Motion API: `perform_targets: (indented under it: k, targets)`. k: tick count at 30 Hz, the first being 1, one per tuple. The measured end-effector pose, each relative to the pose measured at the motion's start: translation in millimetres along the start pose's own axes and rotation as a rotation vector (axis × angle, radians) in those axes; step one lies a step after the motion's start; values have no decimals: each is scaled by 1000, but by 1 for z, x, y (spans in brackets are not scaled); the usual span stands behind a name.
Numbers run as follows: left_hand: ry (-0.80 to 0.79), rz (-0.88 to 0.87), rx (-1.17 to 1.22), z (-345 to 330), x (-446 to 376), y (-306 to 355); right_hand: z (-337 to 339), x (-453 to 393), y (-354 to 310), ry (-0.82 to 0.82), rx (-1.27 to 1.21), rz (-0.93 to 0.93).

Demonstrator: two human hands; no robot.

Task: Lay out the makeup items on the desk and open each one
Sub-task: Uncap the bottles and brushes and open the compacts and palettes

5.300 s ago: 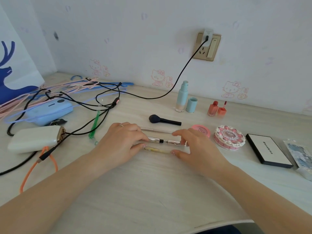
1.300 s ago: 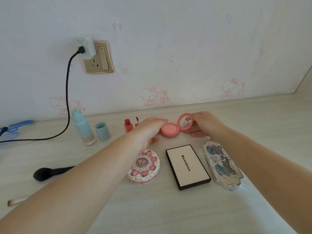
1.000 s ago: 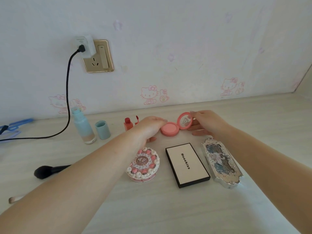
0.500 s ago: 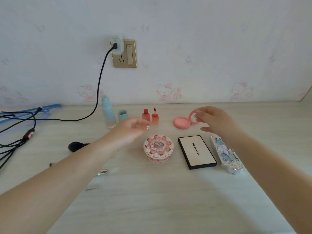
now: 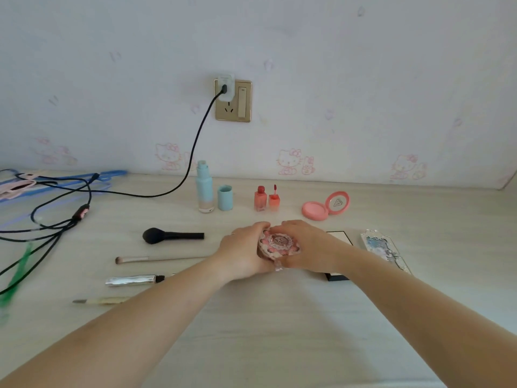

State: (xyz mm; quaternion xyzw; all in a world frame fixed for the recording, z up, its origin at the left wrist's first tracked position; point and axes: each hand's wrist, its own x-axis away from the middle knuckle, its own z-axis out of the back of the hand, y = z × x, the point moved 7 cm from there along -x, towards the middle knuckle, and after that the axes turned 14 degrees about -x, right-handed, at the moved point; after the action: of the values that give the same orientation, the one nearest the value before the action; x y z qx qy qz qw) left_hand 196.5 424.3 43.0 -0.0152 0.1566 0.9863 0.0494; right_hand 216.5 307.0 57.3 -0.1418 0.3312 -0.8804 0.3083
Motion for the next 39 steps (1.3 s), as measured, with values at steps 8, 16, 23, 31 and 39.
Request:
perform_targets:
  k: [8, 16, 23, 31, 39]
  targets:
    - [-20, -35, 873, 7, 8, -4, 27, 8, -5, 242, -293, -49]
    - [-4, -6, 1799, 19, 18, 35, 40, 27, -36, 460, -351, 78]
    - [-119, 110, 1881, 1, 24, 58, 42, 38, -56, 427, -70, 125]
    - [-160, 108, 1941, -2, 27, 81, 38, 45, -50, 390, 48, 136]
    - [-152, 103, 1972, -7, 24, 81, 37, 51, -47, 468, -11, 109]
